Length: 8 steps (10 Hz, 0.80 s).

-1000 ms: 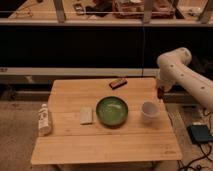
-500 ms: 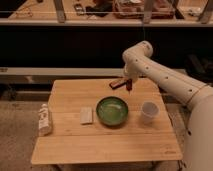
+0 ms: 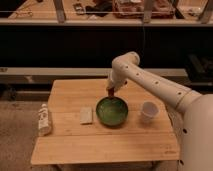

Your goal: Place the pepper on the white sponge

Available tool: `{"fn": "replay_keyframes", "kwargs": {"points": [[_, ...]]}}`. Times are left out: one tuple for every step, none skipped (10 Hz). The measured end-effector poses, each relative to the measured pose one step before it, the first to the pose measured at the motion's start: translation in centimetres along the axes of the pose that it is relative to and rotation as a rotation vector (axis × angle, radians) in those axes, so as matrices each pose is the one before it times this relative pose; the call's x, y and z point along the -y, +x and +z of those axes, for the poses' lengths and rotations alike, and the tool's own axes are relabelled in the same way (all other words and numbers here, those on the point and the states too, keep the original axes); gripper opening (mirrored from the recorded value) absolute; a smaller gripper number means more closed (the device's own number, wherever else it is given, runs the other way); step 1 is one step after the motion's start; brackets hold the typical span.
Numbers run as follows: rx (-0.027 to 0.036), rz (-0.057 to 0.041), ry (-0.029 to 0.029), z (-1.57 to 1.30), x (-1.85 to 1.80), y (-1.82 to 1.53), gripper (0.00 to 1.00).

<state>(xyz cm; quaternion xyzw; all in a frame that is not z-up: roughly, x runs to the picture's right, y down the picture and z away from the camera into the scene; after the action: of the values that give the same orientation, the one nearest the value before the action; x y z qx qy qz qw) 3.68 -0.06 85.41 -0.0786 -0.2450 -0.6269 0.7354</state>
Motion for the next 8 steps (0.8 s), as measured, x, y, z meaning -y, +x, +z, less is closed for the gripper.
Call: {"fn": "replay_keyframes", "kwargs": {"points": [[0.02050, 0.01689, 0.03899, 0.758, 0.272, -0.831, 0.22], [0.02576, 0.02747, 0.04815, 0.745, 0.192, -0.699, 0.22], [0.02121, 0.01765, 0.03729, 0.562, 0.260, -0.528, 0.22], [0.02726, 0.00567, 0.03632, 0.848, 0.591, -0.876, 0.22], [0.03550, -0.00456, 0.01982, 1.498, 0.343, -1.261, 0.22], [0.02595, -0.00615, 0.00044, 1.259, 0.029, -0.927, 0.22], [0.02901, -0.01419, -0.00812, 1.606, 0.121, -1.058, 0.22], [0.02347, -0.02486, -0.01675, 1.625, 0.307, -0.880, 0.22]]}}
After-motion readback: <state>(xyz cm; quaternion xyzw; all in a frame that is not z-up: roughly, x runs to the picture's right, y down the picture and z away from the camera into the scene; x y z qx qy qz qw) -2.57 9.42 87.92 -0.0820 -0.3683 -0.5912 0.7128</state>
